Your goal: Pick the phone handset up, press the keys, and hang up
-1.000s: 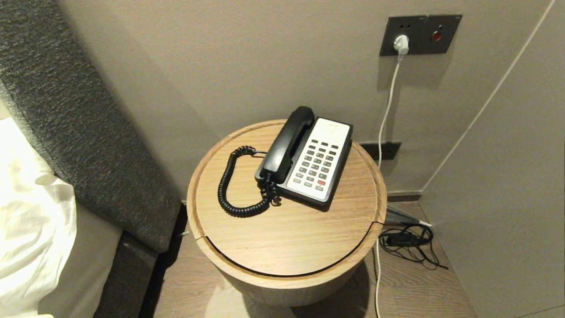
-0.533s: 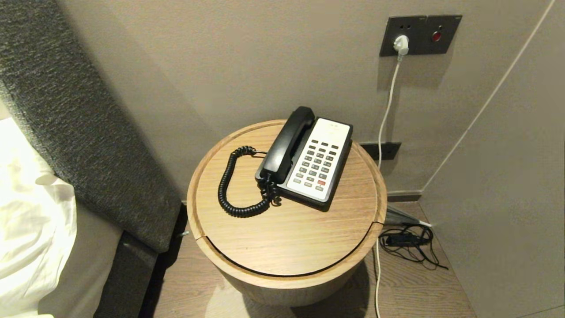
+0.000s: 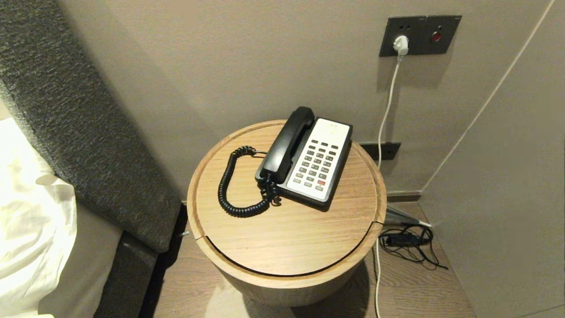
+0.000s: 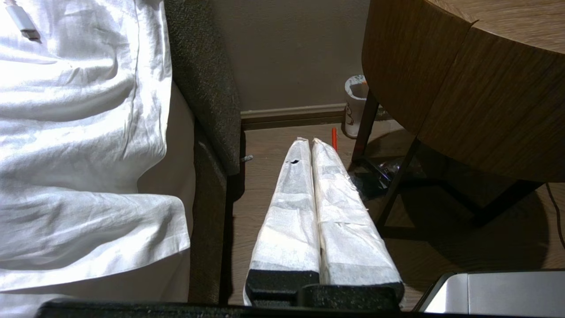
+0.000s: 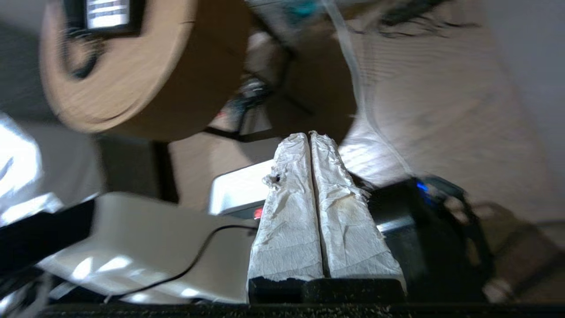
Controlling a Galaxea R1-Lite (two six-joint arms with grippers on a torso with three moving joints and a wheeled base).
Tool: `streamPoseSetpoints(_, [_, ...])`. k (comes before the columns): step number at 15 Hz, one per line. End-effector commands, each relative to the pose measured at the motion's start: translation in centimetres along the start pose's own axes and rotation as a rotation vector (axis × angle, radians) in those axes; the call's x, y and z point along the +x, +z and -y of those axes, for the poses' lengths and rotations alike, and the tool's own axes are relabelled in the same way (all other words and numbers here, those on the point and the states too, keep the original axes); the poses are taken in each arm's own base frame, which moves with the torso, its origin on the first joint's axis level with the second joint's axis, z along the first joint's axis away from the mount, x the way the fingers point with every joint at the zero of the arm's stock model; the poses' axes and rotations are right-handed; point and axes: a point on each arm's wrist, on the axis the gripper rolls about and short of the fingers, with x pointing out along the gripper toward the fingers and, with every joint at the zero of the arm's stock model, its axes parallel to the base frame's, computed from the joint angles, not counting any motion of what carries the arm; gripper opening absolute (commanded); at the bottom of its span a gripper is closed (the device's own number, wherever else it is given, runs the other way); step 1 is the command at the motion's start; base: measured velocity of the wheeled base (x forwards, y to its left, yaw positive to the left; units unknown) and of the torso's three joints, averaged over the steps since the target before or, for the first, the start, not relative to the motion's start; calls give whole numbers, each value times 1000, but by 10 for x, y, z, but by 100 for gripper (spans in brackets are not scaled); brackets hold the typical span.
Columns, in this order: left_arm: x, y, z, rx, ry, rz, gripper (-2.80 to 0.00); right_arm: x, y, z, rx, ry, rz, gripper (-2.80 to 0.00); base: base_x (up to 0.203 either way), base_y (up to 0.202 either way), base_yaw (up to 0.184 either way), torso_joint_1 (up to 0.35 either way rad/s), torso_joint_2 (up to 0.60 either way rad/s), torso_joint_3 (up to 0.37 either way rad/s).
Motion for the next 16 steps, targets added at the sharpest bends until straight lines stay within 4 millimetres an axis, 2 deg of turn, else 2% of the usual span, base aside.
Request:
streamPoseSetpoints(1, [0, 0, 0, 1, 0, -1, -280, -5, -8, 4, 32, -22, 23, -280, 0, 0, 0, 0, 0, 0])
streamPoseSetpoints(4, [0, 0, 0, -2, 1, -2, -280, 2, -3, -6, 52, -66, 26, -280, 0, 0, 0, 0, 0, 0])
streamPoseSetpoints(9, [0, 0, 0, -3, 1, -2, -280, 6, -59, 16, -20, -47, 65, -280, 0, 0, 0, 0, 0, 0])
streamPoseSetpoints(10, [0, 0, 0, -10, 1, 1, -280, 13, -63, 19, -36, -67, 47, -280, 0, 0, 0, 0, 0, 0])
streamPoseSetpoints(12, [0, 0, 0, -22, 3, 1, -280, 21, -61, 20, -47, -118, 69, -280, 0, 0, 0, 0, 0, 0])
streamPoseSetpoints(14, [0, 0, 0, -27, 3, 1, -280, 33, -47, 15, -100, -76, 212, -280, 0, 0, 0, 0, 0, 0])
streamPoseSetpoints(16, [0, 0, 0, -28, 3, 0, -280, 65, -39, 16, -174, -47, 328, -280, 0, 0, 0, 0, 0, 0])
